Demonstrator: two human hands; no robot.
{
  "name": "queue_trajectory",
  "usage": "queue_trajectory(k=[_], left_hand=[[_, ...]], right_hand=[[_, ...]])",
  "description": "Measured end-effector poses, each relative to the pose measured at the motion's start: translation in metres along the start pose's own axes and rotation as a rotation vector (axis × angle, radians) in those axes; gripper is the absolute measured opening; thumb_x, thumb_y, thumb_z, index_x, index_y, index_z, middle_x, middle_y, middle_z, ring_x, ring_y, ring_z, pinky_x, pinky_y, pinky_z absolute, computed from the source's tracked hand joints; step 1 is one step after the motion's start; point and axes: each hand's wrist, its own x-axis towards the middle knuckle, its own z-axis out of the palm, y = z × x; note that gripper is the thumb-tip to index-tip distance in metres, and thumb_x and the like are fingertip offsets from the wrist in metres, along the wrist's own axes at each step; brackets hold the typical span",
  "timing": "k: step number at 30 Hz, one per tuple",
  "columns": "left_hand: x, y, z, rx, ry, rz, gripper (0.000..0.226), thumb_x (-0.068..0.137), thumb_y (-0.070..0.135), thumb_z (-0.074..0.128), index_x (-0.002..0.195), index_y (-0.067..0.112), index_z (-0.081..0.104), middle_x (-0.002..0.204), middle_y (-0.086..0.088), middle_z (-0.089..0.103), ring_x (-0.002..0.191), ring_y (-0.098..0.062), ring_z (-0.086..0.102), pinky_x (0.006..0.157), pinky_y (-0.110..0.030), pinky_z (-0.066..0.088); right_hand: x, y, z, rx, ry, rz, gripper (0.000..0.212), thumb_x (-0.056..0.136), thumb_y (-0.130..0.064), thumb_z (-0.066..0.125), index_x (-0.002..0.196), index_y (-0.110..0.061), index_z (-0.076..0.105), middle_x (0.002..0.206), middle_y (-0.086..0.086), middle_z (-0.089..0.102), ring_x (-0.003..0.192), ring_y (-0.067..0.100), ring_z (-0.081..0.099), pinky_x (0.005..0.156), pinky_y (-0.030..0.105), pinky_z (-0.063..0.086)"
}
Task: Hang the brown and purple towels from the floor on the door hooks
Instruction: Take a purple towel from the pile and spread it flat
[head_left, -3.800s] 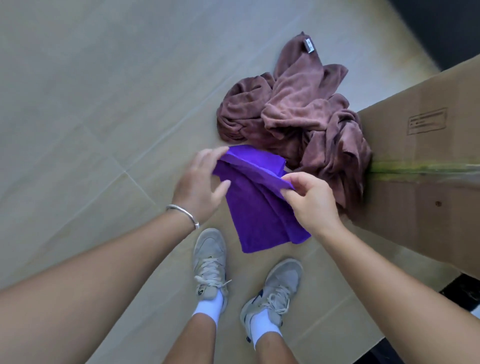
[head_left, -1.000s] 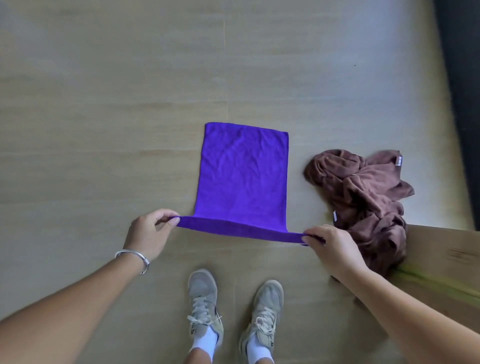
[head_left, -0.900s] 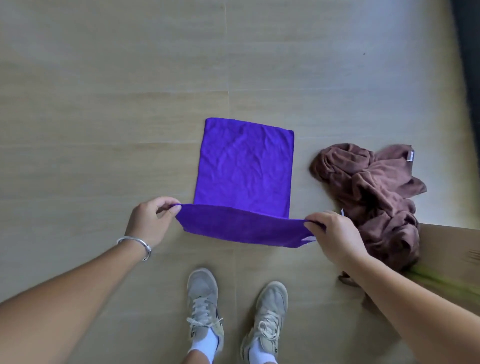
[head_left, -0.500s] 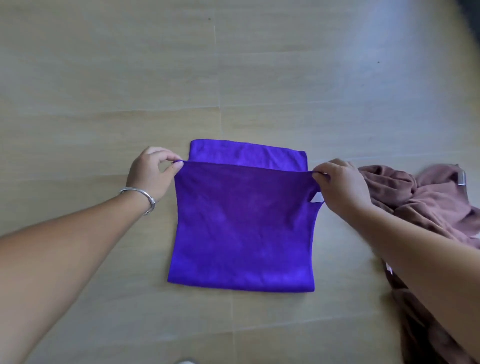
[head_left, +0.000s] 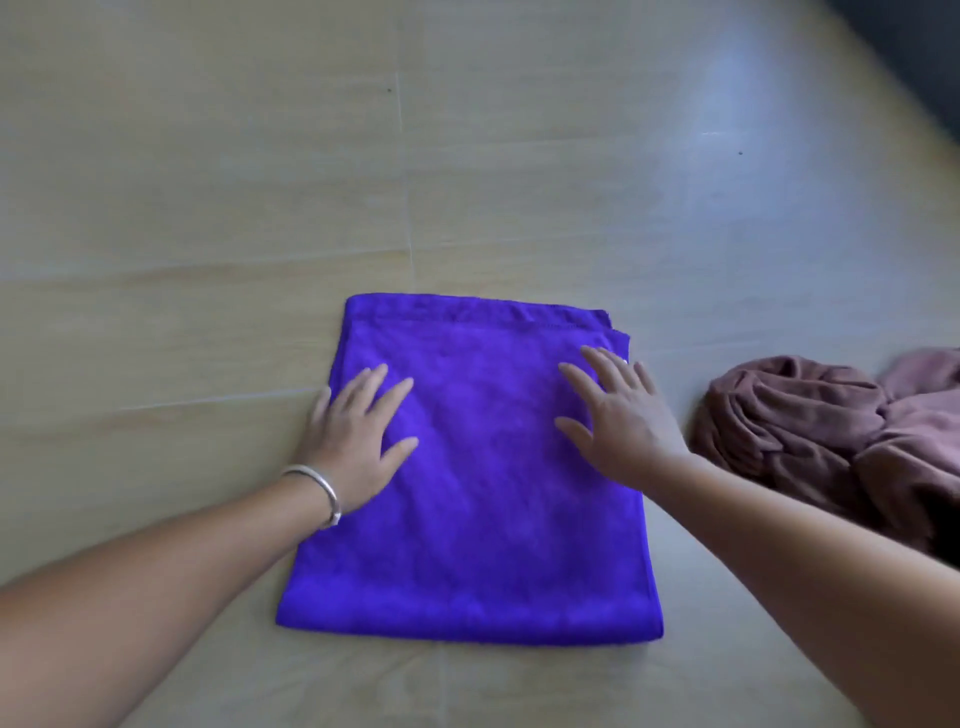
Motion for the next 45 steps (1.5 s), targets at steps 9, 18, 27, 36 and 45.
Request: queue_trajectory(k=[9, 18, 27, 36, 45], left_hand=[[-0.051, -0.01, 0.022, 0.197, -0.199, 0.042, 0.079, 0.072, 0.079, -0.016, 0.142, 0.042, -0.025, 0.15, 0.007, -0.034, 0.139, -0.014, -0.031, 0.116, -0.045, -0.009], [-0.119, 0.004, -0.043, 0.153, -0.346, 0.349, 0.067, 0.054, 0.073, 0.065, 0.108, 0.033, 0.069, 0.099, 0.011, 0.069, 0.086, -0.006, 0.067, 0.069, -0.018, 0.054], [0.008, -0.019, -0.021, -0.203, -0.255, -0.158, 0.025, 0.08, 0.031, 0.076, 0.099, 0.022, 0.064, 0.092, 0.001, 0.058, 0.091, -0.022, 0.061, 0.079, -0.03, 0.045], [0.002, -0.028, -0.024, -0.247, -0.149, -0.221, 0.016, 0.079, 0.028, 0.075, 0.075, 0.026, 0.061, 0.099, 0.0, 0.055, 0.097, -0.021, 0.051, 0.088, -0.035, 0.044], [0.012, -0.047, -0.029, -0.299, -0.176, -0.063, 0.01, 0.089, 0.022, 0.063, 0.08, 0.025, 0.06, 0.083, 0.009, 0.063, 0.079, -0.014, 0.058, 0.073, -0.03, 0.046]], right_hand=[[-0.035, -0.004, 0.02, -0.094, -0.21, -0.057, 0.081, 0.085, -0.076, 0.013, 0.153, -0.033, 0.005, 0.162, 0.0, -0.003, 0.148, 0.019, -0.006, 0.12, 0.045, -0.003], [-0.116, -0.01, -0.022, -0.047, -0.208, -0.219, 0.064, 0.073, -0.07, 0.057, 0.123, -0.03, 0.064, 0.13, 0.002, 0.061, 0.12, 0.02, 0.058, 0.106, 0.04, 0.036], [-0.044, 0.022, -0.006, 0.069, -0.209, 0.089, 0.043, 0.085, -0.044, 0.062, 0.124, -0.028, 0.053, 0.118, 0.001, 0.055, 0.116, 0.022, 0.049, 0.089, 0.032, 0.042], [-0.052, 0.023, 0.005, 0.324, -0.052, 0.412, 0.044, 0.082, -0.049, 0.064, 0.117, -0.023, 0.057, 0.115, 0.007, 0.054, 0.113, 0.028, 0.047, 0.092, 0.037, 0.041], [-0.034, 0.035, 0.008, 0.434, 0.033, 0.31, 0.026, 0.076, -0.029, 0.077, 0.066, -0.031, 0.053, 0.073, -0.008, 0.055, 0.068, 0.012, 0.053, 0.062, 0.035, 0.044]])
